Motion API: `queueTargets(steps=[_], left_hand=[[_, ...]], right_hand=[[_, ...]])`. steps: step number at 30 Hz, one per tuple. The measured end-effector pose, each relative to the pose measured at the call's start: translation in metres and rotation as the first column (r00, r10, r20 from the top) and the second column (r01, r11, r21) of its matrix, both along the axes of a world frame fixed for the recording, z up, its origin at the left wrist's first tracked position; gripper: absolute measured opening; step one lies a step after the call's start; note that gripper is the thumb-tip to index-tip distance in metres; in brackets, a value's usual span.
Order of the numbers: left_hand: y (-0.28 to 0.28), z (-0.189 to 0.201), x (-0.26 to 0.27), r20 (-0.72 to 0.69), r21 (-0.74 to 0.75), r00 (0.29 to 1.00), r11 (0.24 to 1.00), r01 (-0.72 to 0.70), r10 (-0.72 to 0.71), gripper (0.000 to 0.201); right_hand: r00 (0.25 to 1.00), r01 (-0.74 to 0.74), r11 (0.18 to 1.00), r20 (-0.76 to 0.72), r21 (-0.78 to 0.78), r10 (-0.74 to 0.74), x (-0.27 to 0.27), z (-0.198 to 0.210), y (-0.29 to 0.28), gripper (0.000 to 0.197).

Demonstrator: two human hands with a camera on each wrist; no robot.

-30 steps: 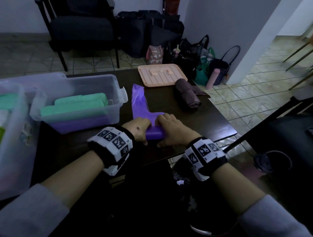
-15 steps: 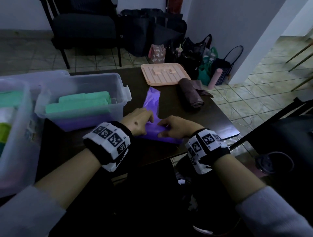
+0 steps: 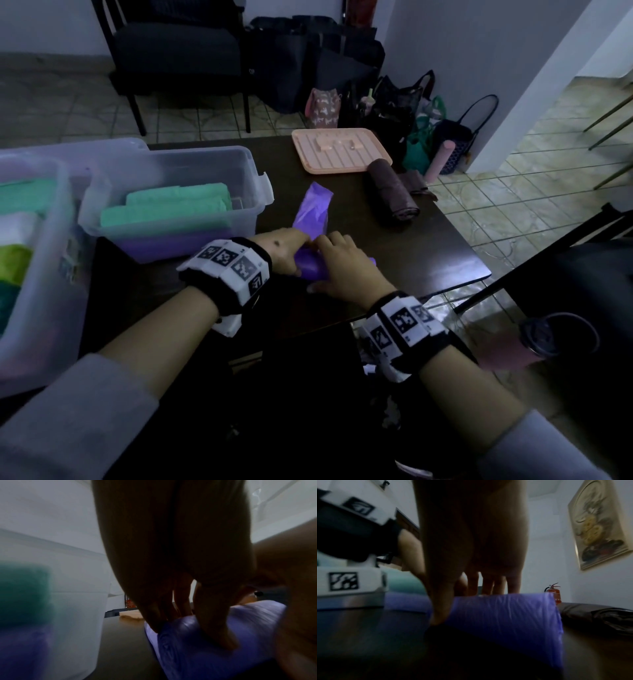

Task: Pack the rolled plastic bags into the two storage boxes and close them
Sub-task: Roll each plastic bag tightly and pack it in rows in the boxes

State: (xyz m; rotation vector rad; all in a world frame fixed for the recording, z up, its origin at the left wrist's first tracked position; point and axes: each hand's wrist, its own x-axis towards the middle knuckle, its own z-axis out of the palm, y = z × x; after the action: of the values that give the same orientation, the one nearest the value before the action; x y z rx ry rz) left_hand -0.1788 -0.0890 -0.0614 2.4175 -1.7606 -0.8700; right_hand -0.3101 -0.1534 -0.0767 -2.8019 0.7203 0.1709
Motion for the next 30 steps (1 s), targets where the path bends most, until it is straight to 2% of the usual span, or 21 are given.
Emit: queueTargets(steps=[3,5,7,9,17,19,21,25,27,30], left_hand=[[-0.001,0.003,0.004,-0.029,0.033,1.000,0.999,0.000,0.001,0.055],[0.001,0.005,0.005,-0.004,-0.046,1.000,0.999,-0.017,0.017,0.061],[0.005,0.007,0.004,0.042,-0.173,0.998,0.984,-0.032,0.040,0.056],[0.009,0.007,0.003,0.057,-0.212,0.997,0.976,-0.038,0.051,0.050],[0.015,0.013,0.003,-0.013,-0.112,0.998,0.992,-0.064,0.063,0.054],[0.014,0.016,0.005,-0.016,-0.073,0.999,0.996,-0.047,0.046,0.055],[0.013,0.017,0.006,-0.027,-0.045,0.999,0.999,-0.027,0.025,0.055],[0.010,0.017,0.010,-0.049,0.014,0.999,1.000,-0.014,0.015,0.054],[0.010,0.016,0.011,-0.064,-0.025,0.998,0.999,-0.028,0.026,0.054],[0.011,0.015,0.009,-0.009,-0.183,0.999,0.982,-0.047,0.046,0.046]], right_hand=[[1.000,-0.005,0.997,0.026,-0.083,0.008,0.000,-0.004,0.006,0.058],[0.999,0.005,1.000,0.039,-0.027,-0.004,0.000,-0.001,0.003,0.056],[1.000,0.015,0.999,0.019,0.048,-0.016,0.001,0.004,-0.002,0.057],[1.000,0.018,0.993,-0.015,0.118,-0.016,0.003,0.011,-0.008,0.056],[0.980,0.052,0.945,-0.197,0.324,0.014,0.006,0.023,-0.014,0.049],[0.977,0.065,0.941,-0.213,0.332,0.008,0.007,0.020,-0.012,0.054],[0.986,0.070,0.950,-0.165,0.306,-0.019,0.007,0.018,-0.008,0.062],[0.996,0.046,0.969,-0.084,0.244,-0.027,0.009,0.013,-0.003,0.054],[0.996,0.044,0.970,-0.083,0.240,-0.025,0.009,0.014,-0.005,0.051],[0.994,0.047,0.969,-0.108,0.243,-0.022,0.011,0.019,-0.010,0.050]])
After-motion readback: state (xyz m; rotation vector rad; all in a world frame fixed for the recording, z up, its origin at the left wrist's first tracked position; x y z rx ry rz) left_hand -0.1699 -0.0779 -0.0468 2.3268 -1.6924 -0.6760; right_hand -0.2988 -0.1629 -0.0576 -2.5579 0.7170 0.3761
